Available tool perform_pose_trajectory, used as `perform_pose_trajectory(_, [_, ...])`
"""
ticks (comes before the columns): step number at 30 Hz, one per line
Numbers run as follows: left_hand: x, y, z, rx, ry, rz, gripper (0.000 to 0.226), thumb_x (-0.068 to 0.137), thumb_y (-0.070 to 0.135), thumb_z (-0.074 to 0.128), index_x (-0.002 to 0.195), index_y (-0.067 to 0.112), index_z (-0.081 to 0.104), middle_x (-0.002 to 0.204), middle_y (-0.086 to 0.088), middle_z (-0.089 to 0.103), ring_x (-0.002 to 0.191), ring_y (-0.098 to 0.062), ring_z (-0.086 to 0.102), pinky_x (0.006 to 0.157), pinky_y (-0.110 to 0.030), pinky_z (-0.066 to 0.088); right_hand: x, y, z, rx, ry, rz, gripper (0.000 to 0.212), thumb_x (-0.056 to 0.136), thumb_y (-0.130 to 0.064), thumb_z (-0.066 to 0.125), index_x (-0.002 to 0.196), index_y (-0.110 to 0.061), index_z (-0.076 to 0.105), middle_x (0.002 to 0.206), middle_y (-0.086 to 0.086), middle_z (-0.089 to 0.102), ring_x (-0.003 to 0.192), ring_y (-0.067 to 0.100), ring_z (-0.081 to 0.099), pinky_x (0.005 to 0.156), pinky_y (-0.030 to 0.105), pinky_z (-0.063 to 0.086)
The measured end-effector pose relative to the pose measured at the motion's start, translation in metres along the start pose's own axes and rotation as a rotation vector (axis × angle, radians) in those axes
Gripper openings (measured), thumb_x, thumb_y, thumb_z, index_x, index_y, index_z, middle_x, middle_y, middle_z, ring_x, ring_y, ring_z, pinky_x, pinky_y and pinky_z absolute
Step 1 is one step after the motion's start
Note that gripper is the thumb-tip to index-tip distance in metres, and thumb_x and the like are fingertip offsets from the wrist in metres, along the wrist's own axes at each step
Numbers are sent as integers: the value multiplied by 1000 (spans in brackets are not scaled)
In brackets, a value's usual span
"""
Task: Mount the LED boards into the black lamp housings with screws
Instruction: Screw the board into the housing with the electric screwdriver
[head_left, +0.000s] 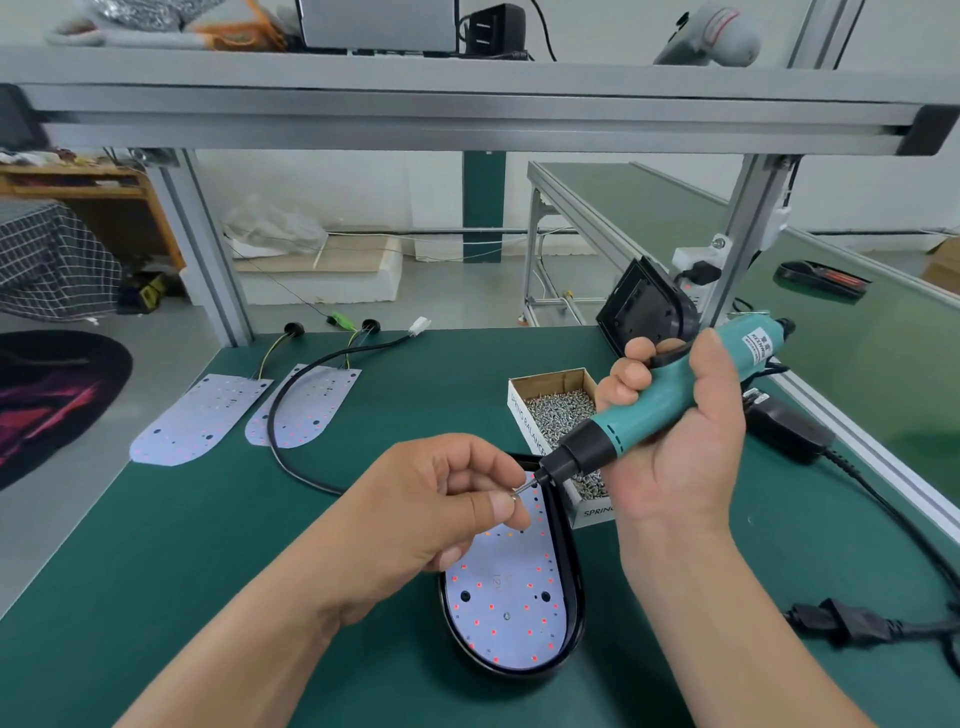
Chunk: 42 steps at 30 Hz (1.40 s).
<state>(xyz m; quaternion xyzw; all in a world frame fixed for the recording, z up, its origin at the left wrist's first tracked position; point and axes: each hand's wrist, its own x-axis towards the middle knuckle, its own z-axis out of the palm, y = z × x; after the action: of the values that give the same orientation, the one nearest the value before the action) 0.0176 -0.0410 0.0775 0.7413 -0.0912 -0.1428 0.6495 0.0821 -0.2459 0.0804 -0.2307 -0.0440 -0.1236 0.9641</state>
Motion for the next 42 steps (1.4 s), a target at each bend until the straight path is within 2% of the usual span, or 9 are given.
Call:
perform_pose_trajectory(4, [0,0,0,-4,-8,3,15,94,16,75,99,30,76,104,-7,81,53,-13,40,50,-19,37,1,-1,-1,-5,-8,-7,21,101,-31,64,95,-13,55,88,10,63,64,15,54,59,24,47])
perform_pose_trajectory(11, [0,0,1,21,0,0,22,99,9,71,97,31,75,103,-5,81,52,-13,41,49,-19,37,0,0,-2,-5,-7,-3,20,101,-30,64,94,-13,55,88,10,63,63,15,54,58,24,46])
perform_pose_trajectory(24, [-1,2,2,58,3,16,22,100,7,70,97,28,75,101,-4,81,49,-13,42,49,-17,39,0,0,-2,-38,-7,-6,18,104,-28,61,94,-13,55,86,10,63,62,15,53,57,24,46])
perform_pose_trajectory(28, [0,0,5,115,32,30,13,89,23,77,96,34,74,99,-1,81,51,-15,44,51,-19,42,1,0,-1,-87,-60,-9,18,105,-29,60,95,-14,56,88,9,64,63,15,53,58,24,46])
perform_pose_trajectory(30, [0,-2,6,141,52,35,14,82,31,75,95,36,74,99,0,80,52,-14,46,52,-20,44,1,1,-1,-121,-103,-24,18,107,-29,58,98,-14,57,89,8,65,64,14,53,59,24,46])
perform_pose_trajectory(33, [2,-5,7,152,71,34,15,81,32,73,95,39,74,98,2,81,52,-13,47,52,-20,45,0,4,0,-152,-131,-50,15,107,-28,58,102,-13,59,89,6,64,64,14,53,59,24,46])
perform_pose_trajectory(38, [2,-5,6,147,69,37,17,84,32,72,97,43,72,100,5,82,52,-14,47,52,-19,45,1,4,-3,-108,-63,-16,15,105,-27,61,98,-14,57,87,5,62,63,14,52,58,24,47])
perform_pose_trajectory(42, [1,-5,6,115,91,30,24,83,37,73,107,36,75,105,8,82,49,-13,46,51,-17,44,3,5,-7,-65,4,8,15,104,-25,63,99,-13,57,86,6,62,63,14,52,58,24,47])
